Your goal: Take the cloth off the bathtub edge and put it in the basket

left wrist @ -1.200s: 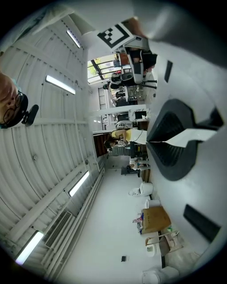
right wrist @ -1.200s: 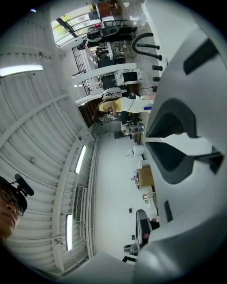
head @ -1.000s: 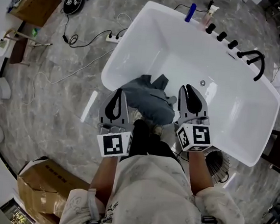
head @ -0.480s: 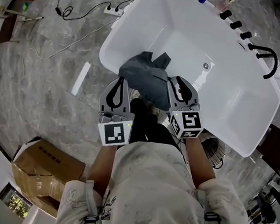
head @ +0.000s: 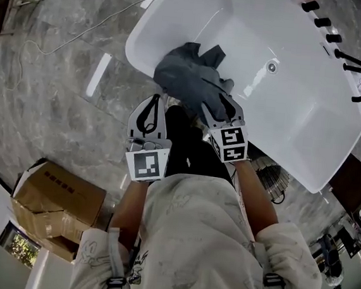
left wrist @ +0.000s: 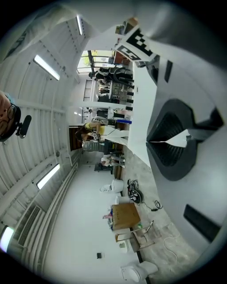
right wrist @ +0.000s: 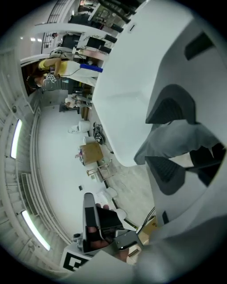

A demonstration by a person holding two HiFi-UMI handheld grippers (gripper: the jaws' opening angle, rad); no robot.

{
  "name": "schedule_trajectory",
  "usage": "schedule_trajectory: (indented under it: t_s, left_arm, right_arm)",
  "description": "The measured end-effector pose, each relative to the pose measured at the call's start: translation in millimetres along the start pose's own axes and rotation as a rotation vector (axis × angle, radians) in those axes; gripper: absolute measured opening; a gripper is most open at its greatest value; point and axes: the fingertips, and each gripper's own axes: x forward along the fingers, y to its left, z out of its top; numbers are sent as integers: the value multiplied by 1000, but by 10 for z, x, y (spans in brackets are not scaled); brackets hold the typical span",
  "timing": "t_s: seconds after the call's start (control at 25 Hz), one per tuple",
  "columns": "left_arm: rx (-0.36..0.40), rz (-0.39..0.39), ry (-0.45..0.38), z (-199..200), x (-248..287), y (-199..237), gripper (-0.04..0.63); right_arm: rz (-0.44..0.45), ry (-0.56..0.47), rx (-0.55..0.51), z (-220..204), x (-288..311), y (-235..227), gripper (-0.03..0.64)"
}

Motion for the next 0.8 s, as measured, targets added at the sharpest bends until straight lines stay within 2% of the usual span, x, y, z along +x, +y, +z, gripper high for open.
schedule_trajectory:
  t_s: [0.32, 0.64, 0.8]
  left_arm:
    - [-35, 6, 67, -364, 142, 167, 5]
    - [-80, 24, 105, -596, 212, 315, 5]
    - [-95, 38, 115, -641, 250, 366, 5]
  right_arm:
    - [55, 254, -80, -668, 592, 121, 239]
    - [93, 489, -302, -1197, 994, 206, 284]
    - [101, 558, -342, -1377, 1125, 222, 285]
